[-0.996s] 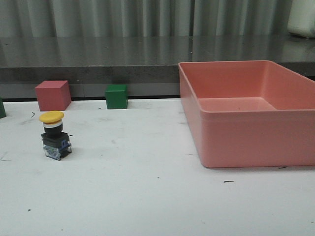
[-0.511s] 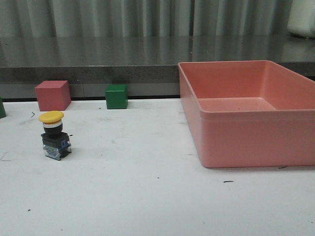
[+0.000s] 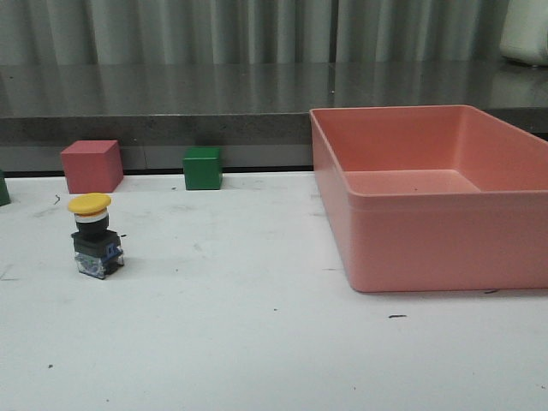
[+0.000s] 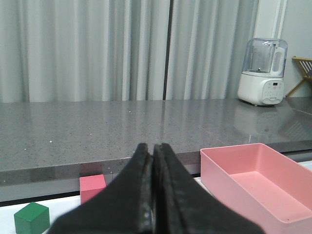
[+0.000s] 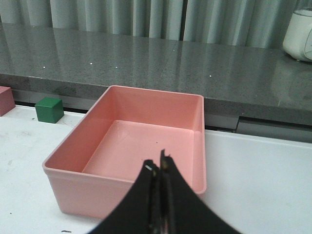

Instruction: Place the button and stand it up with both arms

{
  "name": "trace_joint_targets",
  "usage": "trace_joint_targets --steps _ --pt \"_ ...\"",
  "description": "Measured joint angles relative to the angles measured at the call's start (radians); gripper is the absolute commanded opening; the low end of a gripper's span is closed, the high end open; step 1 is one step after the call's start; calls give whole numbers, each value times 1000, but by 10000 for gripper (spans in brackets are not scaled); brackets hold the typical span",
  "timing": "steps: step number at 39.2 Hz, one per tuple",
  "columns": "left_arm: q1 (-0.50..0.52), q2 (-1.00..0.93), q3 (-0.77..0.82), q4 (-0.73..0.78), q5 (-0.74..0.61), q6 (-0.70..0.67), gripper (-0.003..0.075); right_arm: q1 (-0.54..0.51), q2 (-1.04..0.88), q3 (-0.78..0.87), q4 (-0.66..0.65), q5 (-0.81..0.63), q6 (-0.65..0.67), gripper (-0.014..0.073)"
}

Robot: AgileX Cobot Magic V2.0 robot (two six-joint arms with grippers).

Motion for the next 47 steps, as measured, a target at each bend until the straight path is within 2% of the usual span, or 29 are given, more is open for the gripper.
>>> trace_joint_targets --steps 14,24,37,43,47 --pt "14 -32 57 -34 0 0 -20 0 0 0 0 0 0 -62" --pt "155 -67 251 -61 -23 0 -20 0 0 0 0 0 0 -62" --pt "343 -67 514 -64 -250 0 -20 0 0 0 0 0 0 -62" --pt "356 -67 551 -64 -333 0 -20 0 0 0 0 0 0 -62" --pt "356 -67 551 -67 -339 0 -20 0 0 0 0 0 0 -62"
